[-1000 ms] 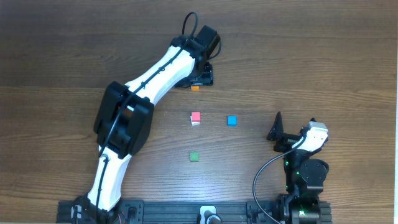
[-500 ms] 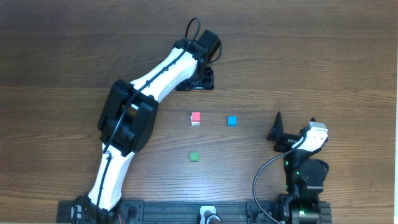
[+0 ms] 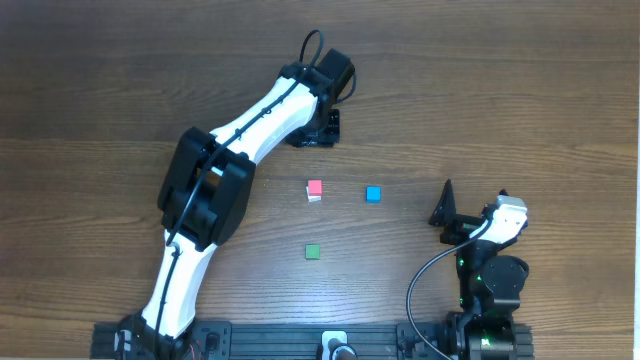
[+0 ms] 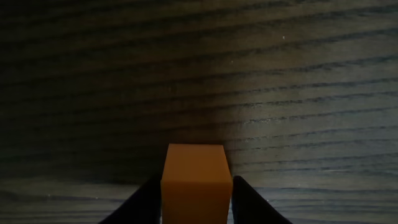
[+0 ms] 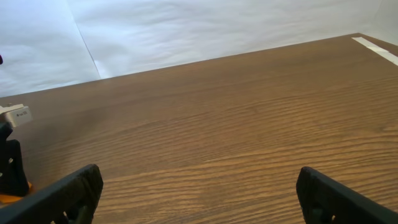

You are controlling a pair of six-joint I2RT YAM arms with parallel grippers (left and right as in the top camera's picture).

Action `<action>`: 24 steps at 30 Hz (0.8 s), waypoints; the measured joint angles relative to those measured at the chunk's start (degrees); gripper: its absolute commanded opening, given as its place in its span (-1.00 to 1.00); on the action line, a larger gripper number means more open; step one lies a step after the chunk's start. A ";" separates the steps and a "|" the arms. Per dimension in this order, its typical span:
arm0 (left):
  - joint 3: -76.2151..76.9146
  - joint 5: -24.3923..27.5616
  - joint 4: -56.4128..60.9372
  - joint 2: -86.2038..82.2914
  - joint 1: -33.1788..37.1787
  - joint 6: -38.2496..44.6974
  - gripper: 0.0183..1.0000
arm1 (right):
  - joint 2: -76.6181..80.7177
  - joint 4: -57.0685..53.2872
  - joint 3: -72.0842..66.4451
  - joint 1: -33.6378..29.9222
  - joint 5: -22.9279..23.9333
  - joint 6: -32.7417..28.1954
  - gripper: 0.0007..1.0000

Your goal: Stack Cubes

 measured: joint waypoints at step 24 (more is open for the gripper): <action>-0.55 -0.04 -4.76 -2.93 -0.02 -1.11 -0.94 | 0.00 0.00 0.00 0.00 -0.02 0.02 0.99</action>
